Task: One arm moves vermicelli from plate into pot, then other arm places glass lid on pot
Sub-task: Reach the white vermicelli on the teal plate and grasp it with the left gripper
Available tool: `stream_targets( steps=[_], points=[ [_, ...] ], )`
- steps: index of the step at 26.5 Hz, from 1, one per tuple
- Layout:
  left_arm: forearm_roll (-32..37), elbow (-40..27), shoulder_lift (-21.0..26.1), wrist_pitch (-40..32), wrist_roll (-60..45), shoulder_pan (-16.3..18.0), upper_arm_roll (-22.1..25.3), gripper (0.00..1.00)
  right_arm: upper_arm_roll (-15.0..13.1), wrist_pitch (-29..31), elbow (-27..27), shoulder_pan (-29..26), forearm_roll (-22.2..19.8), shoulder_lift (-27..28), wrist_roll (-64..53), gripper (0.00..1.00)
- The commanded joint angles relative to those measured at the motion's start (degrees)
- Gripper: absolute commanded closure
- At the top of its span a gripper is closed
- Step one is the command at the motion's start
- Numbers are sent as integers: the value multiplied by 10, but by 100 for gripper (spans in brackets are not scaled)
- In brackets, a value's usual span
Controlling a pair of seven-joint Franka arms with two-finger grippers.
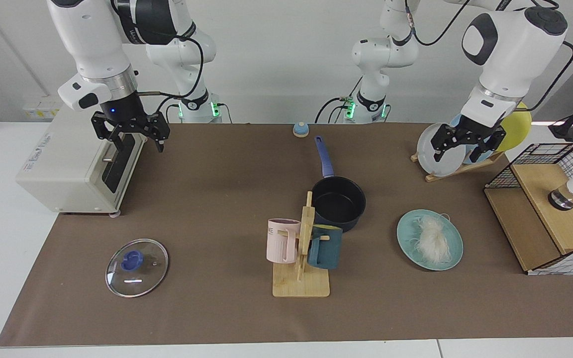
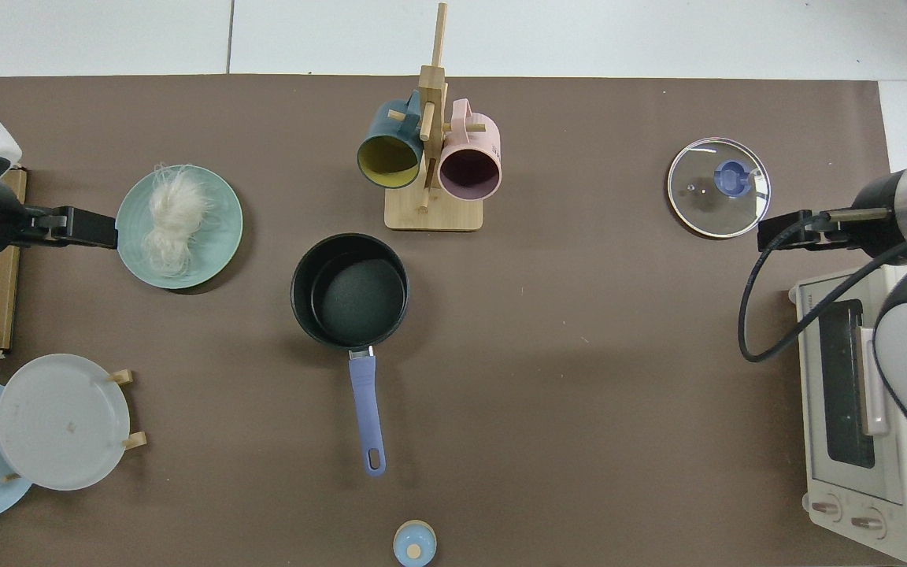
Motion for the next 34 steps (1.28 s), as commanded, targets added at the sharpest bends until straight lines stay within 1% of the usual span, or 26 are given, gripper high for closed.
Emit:
stream_targets(
  steps=[1,7,14,18,22,27,30,34],
  points=[
    [10,-4,-4,-8,-7,-4,1,0,3,-4,-12,-3,4,-11,-4,0],
    [11,2,-2,-8,-9,-5,0,0,3,-28,-13,-3,4,-13,-13,0],
    [10,14,9,-7,-10,-2,1,0,3,-30,-13,-4,5,-13,-37,0],
    [11,40,35,-8,-9,-2,1,0,3,-31,-14,-5,5,-14,-37,0],
    [10,45,52,6,-7,0,0,0,3,-31,-18,-4,5,-16,-37,0],
    [11,42,86,59,-7,1,0,0,3,-31,-18,-5,5,-16,-37,0],
    [10,33,98,92,-7,2,1,0,3,-31,-18,-7,5,-16,-38,0],
    [12,33,132,144,-7,4,1,0,3,-30,-18,-8,5,-15,-37,0]
  ],
)
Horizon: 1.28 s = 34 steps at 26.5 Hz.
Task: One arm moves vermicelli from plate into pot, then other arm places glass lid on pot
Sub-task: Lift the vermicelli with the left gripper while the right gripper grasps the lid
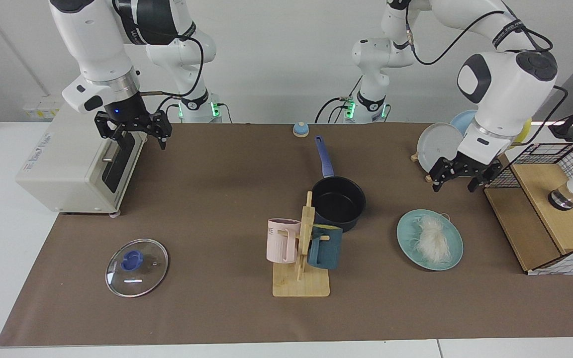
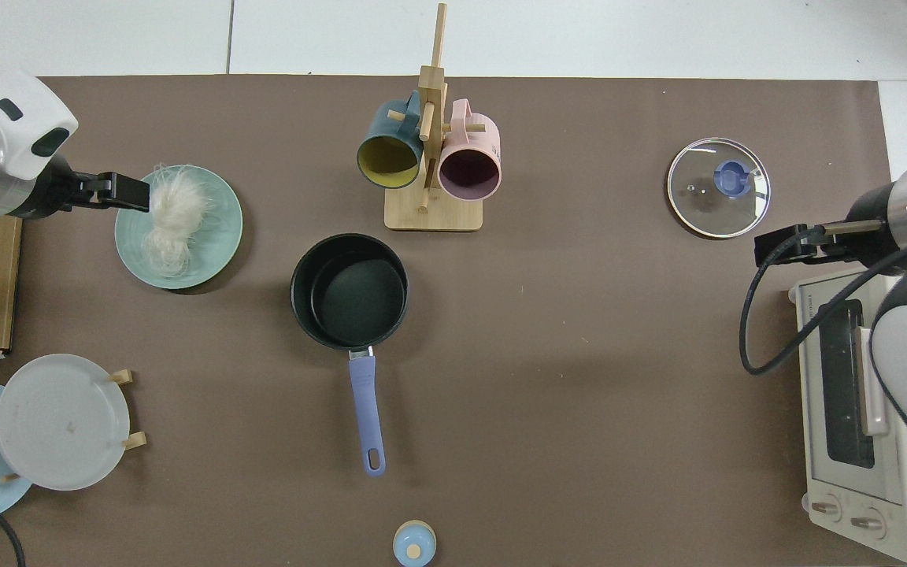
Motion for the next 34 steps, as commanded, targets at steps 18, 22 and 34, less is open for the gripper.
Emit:
stream_targets(
  steps=[18,22,34],
  points=[
    [19,-44,133,211,-4,3,2,0,2,14,22,-13,8,38,-18,0],
    [18,-52,146,220,-6,2,1,0,-3,14,125,-17,10,122,-28,0],
    [21,-80,148,227,27,1,1,8,1,72,337,-49,14,368,-111,1]
  ],
)
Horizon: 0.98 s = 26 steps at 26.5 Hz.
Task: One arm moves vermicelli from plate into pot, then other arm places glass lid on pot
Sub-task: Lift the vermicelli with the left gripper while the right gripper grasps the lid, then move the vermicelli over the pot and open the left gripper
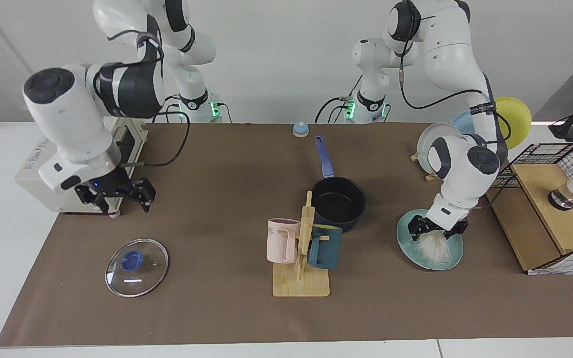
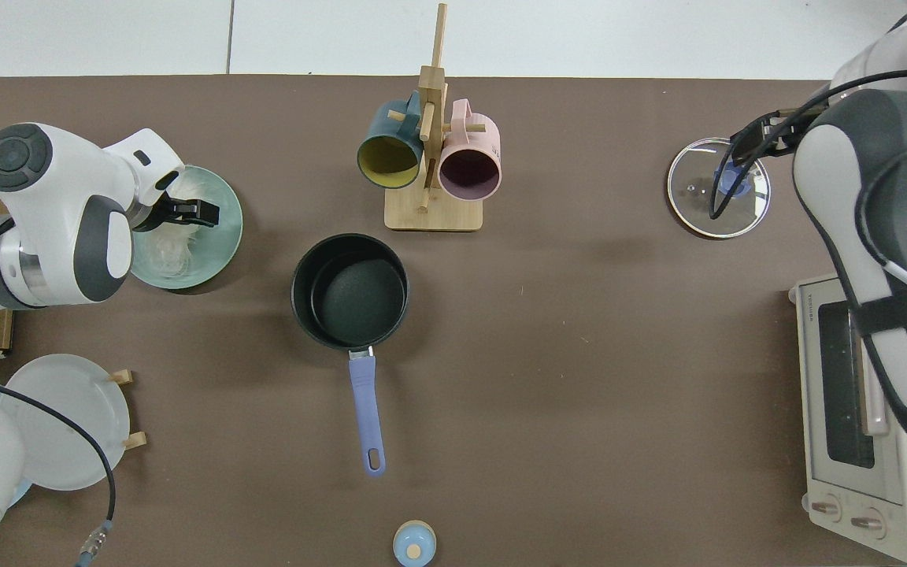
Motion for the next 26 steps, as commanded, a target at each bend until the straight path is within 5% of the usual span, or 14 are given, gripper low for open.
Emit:
stream_targets(
  steps=[1,8,20,26],
  points=[
    [9,-14,-2,21,13,1,0,16,5,48,82,-19,9,100,-77,1],
    [9,-20,-2,19,30,3,0,97,6,119,75,-31,11,143,-82,1],
    [11,38,-11,-52,45,4,-2,100,5,154,-11,-29,15,129,3,1],
    [12,48,-58,-128,42,-8,-7,100,5,162,-31,-34,11,129,-1,1]
  ],
)
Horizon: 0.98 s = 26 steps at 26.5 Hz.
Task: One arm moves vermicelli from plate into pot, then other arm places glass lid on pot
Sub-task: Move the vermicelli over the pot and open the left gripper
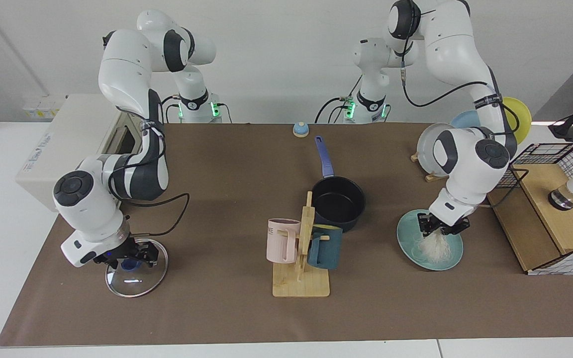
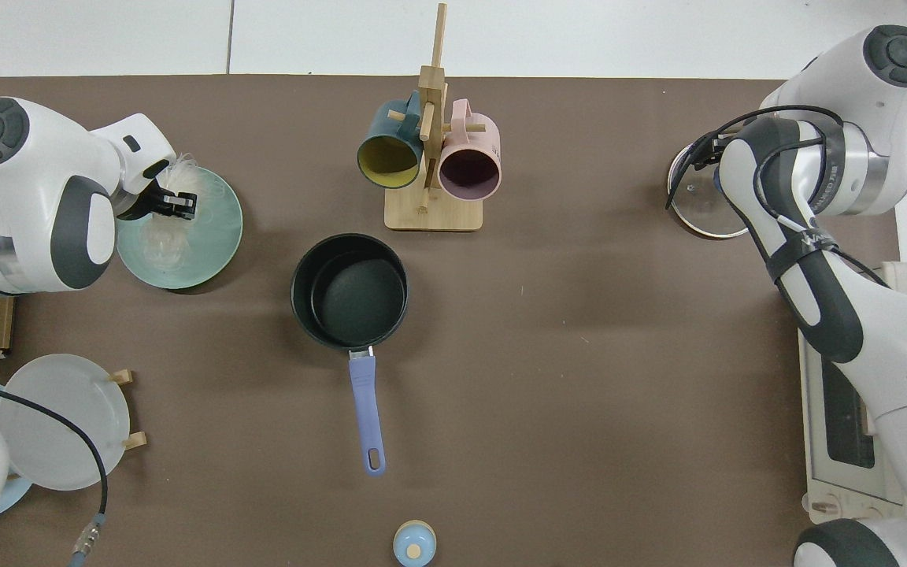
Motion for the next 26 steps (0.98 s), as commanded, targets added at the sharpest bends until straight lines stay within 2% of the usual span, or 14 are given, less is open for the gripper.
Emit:
stream_targets(
  steps=[1,5,12,20,26],
  points=[
    [10,4,-51,-71,-1,-10,-8,100,4,28,-46,-6,5,-15,8,0],
    [10,0,-80,-117,-37,-13,-35,100,4,53,-71,-13,1,-20,8,1],
    [31,-17,-105,-168,-163,-49,-66,100,4,54,-87,-21,3,-22,8,0],
    [36,-60,-127,-163,-357,-55,-168,100,4,53,-87,-21,6,-23,8,0],
    [35,-91,-129,-144,-399,-55,-210,100,4,54,-87,-22,8,-22,7,0]
  ],
)
